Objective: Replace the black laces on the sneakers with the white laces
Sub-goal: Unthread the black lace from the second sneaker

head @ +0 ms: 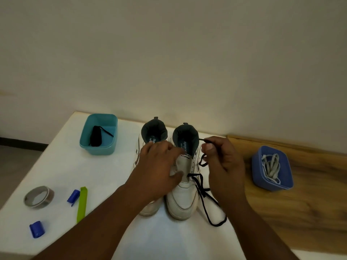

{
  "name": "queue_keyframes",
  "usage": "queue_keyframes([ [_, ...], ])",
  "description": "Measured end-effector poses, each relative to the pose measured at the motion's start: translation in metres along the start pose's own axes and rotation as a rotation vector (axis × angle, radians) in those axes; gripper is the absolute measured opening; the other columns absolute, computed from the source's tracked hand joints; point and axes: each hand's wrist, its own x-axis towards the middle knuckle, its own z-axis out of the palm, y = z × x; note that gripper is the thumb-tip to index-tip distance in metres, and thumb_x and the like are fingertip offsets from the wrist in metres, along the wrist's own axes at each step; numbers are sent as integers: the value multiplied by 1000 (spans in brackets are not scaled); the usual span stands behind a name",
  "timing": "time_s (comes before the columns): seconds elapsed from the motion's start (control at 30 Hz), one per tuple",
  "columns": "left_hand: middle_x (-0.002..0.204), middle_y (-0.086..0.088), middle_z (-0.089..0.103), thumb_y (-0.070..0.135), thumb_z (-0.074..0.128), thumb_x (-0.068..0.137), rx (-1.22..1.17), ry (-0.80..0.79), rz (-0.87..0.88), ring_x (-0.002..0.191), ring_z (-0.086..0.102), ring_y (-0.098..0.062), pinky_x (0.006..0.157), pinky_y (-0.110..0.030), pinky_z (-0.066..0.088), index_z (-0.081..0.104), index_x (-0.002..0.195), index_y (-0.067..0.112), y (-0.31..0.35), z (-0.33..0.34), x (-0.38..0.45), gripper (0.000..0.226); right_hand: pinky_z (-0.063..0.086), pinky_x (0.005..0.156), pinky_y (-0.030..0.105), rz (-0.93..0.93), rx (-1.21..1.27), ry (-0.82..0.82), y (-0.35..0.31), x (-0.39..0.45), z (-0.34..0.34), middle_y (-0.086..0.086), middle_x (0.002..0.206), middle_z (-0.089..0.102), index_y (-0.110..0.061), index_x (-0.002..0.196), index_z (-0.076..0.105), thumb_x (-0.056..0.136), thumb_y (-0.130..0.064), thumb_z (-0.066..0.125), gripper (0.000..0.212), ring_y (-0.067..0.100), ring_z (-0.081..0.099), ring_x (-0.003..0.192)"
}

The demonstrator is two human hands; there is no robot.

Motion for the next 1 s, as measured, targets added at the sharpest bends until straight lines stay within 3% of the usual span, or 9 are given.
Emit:
queue_keyframes([
  [0.1,163,10,21,81,42,75,-46,-123,84,153,3,-11,125,-43,2,18,155,40,19,-5,-5,93,60,71,34,-33,327,-239,-35,-13,8,10,99,73,-19,105,71,104,-10,52,21,29,73,89],
  [0.23,132,-2,62,45,52,85,-739,-153,-13,122,58,-22,105,-40,48,55,131,26,35,-25,-15,49,62,74,41,3,583,-381,-53,-14,8,15,111,71,-17,120,65,103,-26,57,21,38,72,96],
  [0.33,73,1,58,8,45,104,-1040,373,-165,59,56,-13,47,-35,50,56,98,24,43,-48,-5,21,59,89,43,0,104,-176,-21,0,-6,-6,129,63,-36,139,53,102,-36,56,38,18,66,112],
  [0.47,73,-1,52,12,34,107,-1518,815,-252,48,31,-10,44,-19,26,55,93,20,38,-83,-3,26,47,102,29,91,-489,-459,15,-2,-13,-19,149,36,-50,145,42,87,-61,67,64,6,40,133],
  [0.63,77,-1,56,5,34,102,-1611,901,-270,48,28,-10,43,-20,25,55,92,22,45,-92,-5,28,45,105,31,-92,-670,-442,25,-8,5,-9,153,39,-42,120,68,96,-39,66,24,13,36,136],
  [0.73,83,6,62,9,48,101,-1100,679,-263,54,47,-11,50,-21,40,58,104,30,43,-84,-8,23,53,81,26,-140,-352,-119,15,2,-3,-11,115,64,-27,113,74,100,-19,62,19,7,61,102],
  [0.8,97,17,63,25,66,93,-751,284,-168,67,58,1,60,-14,47,55,119,44,41,-73,-11,34,52,71,27,-202,-119,-2,2,6,-6,-14,100,65,-22,115,73,101,-8,59,24,14,65,83],
  [0.9,108,22,65,42,73,87,-504,-239,-12,92,62,10,75,-13,51,57,120,47,43,-54,-18,37,56,74,29,-353,-23,-231,-14,1,-3,-12,102,67,-21,121,70,98,-2,57,33,17,68,88],
  [1.0,94,11,70,42,63,94,-379,-390,-78,83,66,-3,76,-25,54,65,107,34,37,-45,-20,15,54,74,21,-274,-147,-460,-12,-2,-5,-14,113,67,-27,131,65,93,-6,68,43,15,68,88],
])
